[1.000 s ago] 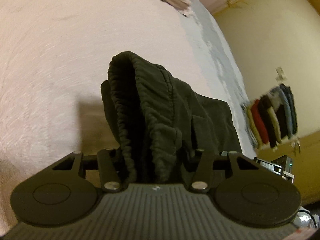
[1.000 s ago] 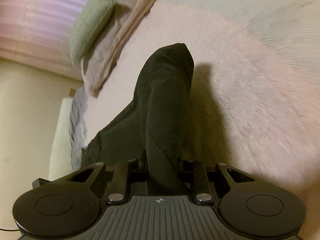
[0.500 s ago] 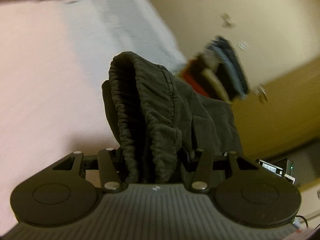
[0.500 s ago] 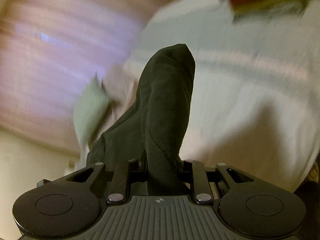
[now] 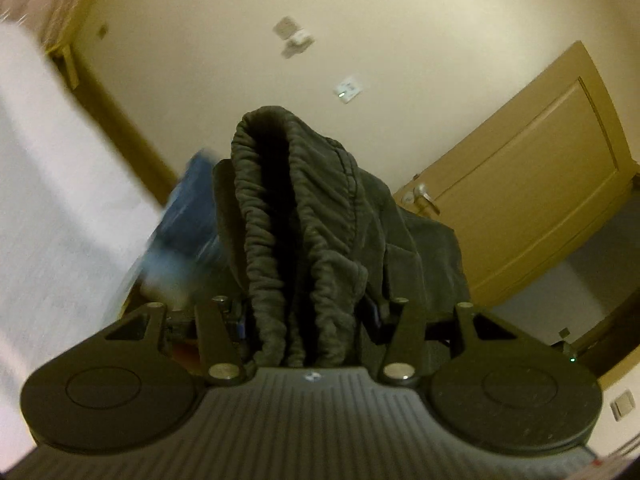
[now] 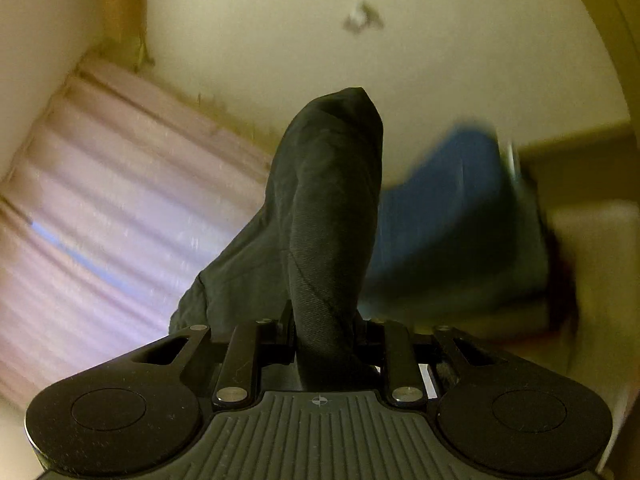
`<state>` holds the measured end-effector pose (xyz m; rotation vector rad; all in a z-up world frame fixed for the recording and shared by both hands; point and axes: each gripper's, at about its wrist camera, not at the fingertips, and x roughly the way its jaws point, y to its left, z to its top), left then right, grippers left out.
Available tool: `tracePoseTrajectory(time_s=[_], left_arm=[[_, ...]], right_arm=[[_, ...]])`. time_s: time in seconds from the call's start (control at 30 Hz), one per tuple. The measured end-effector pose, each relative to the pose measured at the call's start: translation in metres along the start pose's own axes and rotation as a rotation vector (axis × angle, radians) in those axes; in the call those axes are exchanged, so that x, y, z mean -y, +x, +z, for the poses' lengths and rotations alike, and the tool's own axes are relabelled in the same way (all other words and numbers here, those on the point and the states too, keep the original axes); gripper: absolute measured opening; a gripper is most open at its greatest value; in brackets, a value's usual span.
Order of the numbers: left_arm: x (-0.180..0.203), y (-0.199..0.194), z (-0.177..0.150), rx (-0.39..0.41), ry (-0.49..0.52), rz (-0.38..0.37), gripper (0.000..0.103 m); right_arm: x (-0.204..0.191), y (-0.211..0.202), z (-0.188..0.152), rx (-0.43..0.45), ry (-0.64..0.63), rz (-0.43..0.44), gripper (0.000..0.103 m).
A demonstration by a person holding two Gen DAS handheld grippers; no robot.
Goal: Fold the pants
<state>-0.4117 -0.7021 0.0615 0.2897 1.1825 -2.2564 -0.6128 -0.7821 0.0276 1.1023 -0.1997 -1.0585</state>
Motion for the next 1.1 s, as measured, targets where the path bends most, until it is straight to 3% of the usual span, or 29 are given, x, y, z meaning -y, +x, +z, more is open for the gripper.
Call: tracePoseTrajectory(time_s=[0.1, 0.23, 0.4, 0.7, 0.83, 0.97, 1.1], left_arm=[[0.021, 0.051, 0.047, -0.011, 0.037, -0.015, 0.045], [0.032, 0.11, 0.085, -0.065, 0.069, 0.009, 0.045], [0.009, 0.154, 0.102, -0.114, 0.043, 0.057, 0.045], [-0.045, 0.179, 0.105, -0.189, -0.013, 0.083, 0.045], [-0.099, 0.205, 0.092, -0.246, -0.051, 0.095, 0.05], [-0.136, 0.207, 0.074, -0.175, -0.157, 0.011, 0.054], [-0.128, 0.199, 0.081, -0.17, -0.079, 0.042, 0.052]], right_arm=[[0.012, 0.018, 0.052, 0.039, 0.041, -0.005, 0.02], [0.037, 0.041, 0.083, 0.046, 0.098, -0.027, 0.02], [0.059, 0.08, 0.095, 0.004, 0.159, -0.061, 0.02], [0.109, 0.109, 0.085, -0.06, 0.249, -0.107, 0.02], [0.14, 0.129, 0.066, -0.082, 0.204, -0.213, 0.025], [0.126, 0.132, 0.056, -0.04, 0.041, -0.252, 0.028], [0.107, 0.127, 0.051, -0.022, -0.113, -0.326, 0.038]])
